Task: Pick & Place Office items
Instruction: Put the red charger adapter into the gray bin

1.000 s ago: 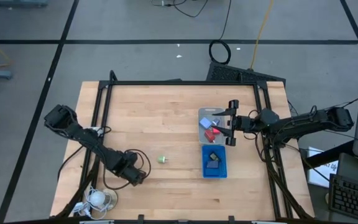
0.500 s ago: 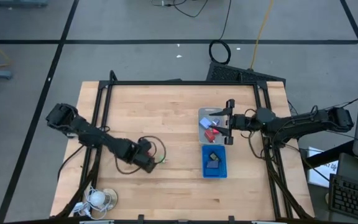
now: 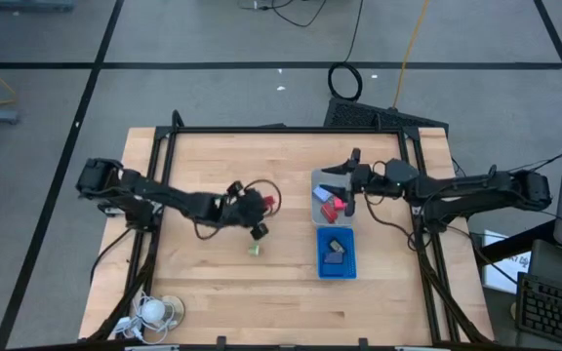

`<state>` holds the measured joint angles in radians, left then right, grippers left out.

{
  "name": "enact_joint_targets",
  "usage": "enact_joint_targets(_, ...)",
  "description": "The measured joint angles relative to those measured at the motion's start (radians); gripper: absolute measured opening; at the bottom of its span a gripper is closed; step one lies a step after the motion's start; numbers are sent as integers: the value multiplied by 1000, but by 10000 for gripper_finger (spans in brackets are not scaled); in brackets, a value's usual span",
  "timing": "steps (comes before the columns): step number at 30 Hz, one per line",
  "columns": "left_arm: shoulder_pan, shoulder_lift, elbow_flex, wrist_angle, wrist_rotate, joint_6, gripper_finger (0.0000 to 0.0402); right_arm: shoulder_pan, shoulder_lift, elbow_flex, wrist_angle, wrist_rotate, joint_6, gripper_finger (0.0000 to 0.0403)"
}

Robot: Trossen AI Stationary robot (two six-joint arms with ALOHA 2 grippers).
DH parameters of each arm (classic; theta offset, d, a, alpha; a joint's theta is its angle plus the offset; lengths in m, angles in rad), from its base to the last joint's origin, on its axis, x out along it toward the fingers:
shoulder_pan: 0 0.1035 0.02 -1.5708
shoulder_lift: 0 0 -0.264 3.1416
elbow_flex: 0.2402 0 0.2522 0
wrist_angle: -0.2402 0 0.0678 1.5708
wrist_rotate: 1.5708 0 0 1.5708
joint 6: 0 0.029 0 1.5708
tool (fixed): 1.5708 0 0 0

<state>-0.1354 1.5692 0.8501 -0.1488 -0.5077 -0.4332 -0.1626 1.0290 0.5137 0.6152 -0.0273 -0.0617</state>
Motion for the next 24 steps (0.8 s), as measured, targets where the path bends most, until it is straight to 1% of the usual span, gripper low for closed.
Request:
enact_joint_targets(2, 53, 0, -26, 109, 60, 81, 118, -14, 0, 0, -24, 0, 21, 201)
enact_joint_targets(5, 137, 0, -46, 231, 167, 200, 118, -29, 0, 0, -55, 0, 53, 201)
enact_joint_targets(10, 278, 0, -65, 395, 363, 330, 118, -47, 1, 0, -89, 0, 108, 201)
enact_joint_targets(14, 380, 0, -90, 617, 607, 373, 118, -49, 23, -1, -83, 4, 130, 201)
enact_joint_targets(15, 398, 0, -94, 664, 656, 375, 118, -49, 35, -1, -60, 3, 130, 201)
enact_joint_targets(19, 427, 0, -98, 781, 786, 384, 118, -46, 122, 0, 70, 4, 157, 201)
enact_joint_targets(21, 426, 0, -98, 815, 854, 389, 118, -46, 182, 0, 166, 3, 162, 201)
enact_joint_targets(24, 413, 0, -98, 841, 929, 409, 118, -46, 275, 0, 303, 3, 157, 201)
